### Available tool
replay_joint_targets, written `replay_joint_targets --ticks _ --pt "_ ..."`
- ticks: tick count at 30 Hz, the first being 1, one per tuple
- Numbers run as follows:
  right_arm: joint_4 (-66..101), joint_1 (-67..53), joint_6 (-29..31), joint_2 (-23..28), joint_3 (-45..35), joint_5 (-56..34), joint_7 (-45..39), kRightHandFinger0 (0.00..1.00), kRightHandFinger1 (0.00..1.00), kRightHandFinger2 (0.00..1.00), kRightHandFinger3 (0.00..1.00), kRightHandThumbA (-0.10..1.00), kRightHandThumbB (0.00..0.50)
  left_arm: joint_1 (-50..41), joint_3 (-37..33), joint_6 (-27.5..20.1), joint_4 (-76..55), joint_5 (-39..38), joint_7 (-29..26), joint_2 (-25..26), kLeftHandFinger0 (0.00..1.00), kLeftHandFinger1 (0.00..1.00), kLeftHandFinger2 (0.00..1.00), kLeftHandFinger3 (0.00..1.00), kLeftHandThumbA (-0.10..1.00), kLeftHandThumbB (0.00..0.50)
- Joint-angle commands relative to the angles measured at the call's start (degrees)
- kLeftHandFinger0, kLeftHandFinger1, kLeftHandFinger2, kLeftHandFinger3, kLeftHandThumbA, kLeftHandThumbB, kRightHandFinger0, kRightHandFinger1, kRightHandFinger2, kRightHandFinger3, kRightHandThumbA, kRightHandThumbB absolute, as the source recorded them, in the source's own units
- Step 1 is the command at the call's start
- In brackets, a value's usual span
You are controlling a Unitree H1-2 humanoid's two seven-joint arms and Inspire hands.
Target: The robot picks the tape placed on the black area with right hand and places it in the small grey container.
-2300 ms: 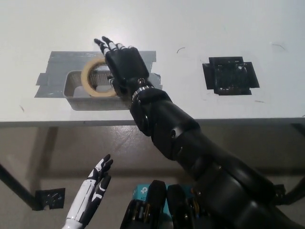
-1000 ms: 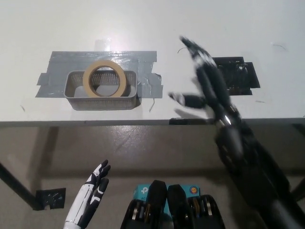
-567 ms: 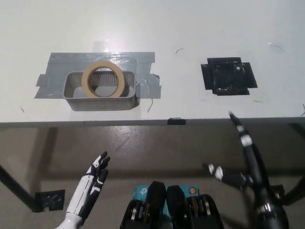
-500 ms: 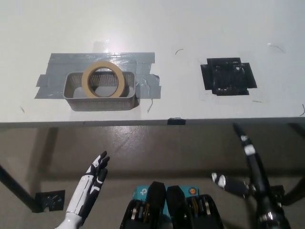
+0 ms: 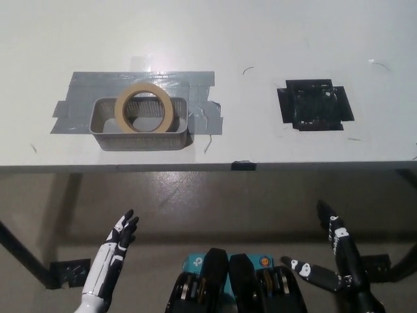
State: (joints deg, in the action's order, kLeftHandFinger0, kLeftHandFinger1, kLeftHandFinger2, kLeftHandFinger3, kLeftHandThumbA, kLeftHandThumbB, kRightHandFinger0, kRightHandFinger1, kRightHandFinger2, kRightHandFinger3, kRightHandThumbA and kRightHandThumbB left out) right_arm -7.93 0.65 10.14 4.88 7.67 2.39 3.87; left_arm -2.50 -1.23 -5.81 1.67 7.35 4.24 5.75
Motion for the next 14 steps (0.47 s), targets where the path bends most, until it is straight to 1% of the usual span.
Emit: replay_joint_targets --ticks 1,3,5,6,9,13,14 --pt "0.77 0.98 3.65 -0.94 -0.91 -1.75 -1.72 1.0 1.0 1.0 1.0 1.0 0.191 0.44 0.59 -0.51 -1.91 -0.62 -0.64 0.45 1.0 1.0 1.0 1.0 1.0 0.128" --pt "0.84 1.42 3.29 -0.78 -1.25 -2.28 -2.38 1.0 1.0 1.0 1.0 1.0 0.194 0.77 0.58 -0.65 -1.94 -0.37 -0.77 0.5 1.0 1.0 1.0 1.0 1.0 0.126" --pt "0.83 1.85 3.55 -0.62 -1.45 -2.12 -2.7 1.0 1.0 1.0 1.0 1.0 0.194 1.09 0.68 -1.33 -1.8 -0.21 -0.98 0.59 1.0 1.0 1.0 1.0 1.0 0.093" --pt "1.01 1.91 3.35 -0.55 -1.5 -1.76 -2.67 1.0 1.0 1.0 1.0 1.0 0.194 1.06 0.7 -1.41 -1.74 -0.17 -1.03 0.57 1.0 1.0 1.0 1.0 1.0 0.09" --pt "1.2 2.16 2.99 -0.46 -1.79 -2.14 -3.27 1.0 1.0 1.0 1.0 1.0 0.195 0.96 0.72 -1.64 -1.85 0.0 -1.08 0.59 1.0 1.0 1.0 1.0 1.0 0.095" --pt "1.04 2.47 3.4 -0.35 -2.13 -2.35 -3.94 1.0 1.0 1.0 1.0 1.0 0.18 1.08 0.66 -1.57 -1.68 0.18 -1.14 0.47 1.0 1.0 1.0 1.0 1.0 0.102" --pt "1.1 2.35 3.38 -0.35 -2.12 -2.34 -4.02 1.0 1.0 1.0 1.0 1.0 0.185 1.04 0.63 -1.62 -1.64 0.23 -1.15 0.46 1.0 1.0 1.0 1.0 1.0 0.106"
